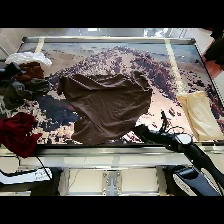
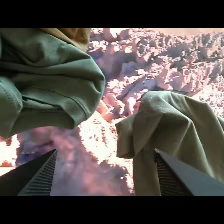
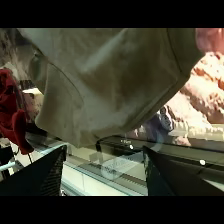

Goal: Fold the shirts.

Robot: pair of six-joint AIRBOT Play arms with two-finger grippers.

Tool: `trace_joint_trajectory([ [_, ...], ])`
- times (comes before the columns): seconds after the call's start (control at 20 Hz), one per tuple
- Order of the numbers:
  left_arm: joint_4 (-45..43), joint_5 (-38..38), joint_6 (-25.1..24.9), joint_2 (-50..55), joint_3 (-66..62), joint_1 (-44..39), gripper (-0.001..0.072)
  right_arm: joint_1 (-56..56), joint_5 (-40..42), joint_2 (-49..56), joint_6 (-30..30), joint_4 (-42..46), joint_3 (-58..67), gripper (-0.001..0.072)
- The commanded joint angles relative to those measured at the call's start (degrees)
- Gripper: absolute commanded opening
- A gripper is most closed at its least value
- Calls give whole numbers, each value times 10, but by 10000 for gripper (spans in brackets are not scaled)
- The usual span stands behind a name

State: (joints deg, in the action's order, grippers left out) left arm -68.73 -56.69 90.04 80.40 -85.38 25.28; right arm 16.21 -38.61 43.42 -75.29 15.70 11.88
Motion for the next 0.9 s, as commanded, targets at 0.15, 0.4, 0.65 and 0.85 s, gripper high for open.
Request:
trace_joint_trajectory([
  [0.15,28,-2,0,1,2,-9,702,188,78,137,-15,-75,50,524],
  [0.4,28,-1,0,2,2,-10,702,258,108,236,-16,-82,143,524],
  [0.65,28,10,0,3,2,-10,702,263,128,238,-23,-96,146,517],
  [0.85,28,15,0,3,2,-10,702,263,143,242,-36,-97,146,510],
])
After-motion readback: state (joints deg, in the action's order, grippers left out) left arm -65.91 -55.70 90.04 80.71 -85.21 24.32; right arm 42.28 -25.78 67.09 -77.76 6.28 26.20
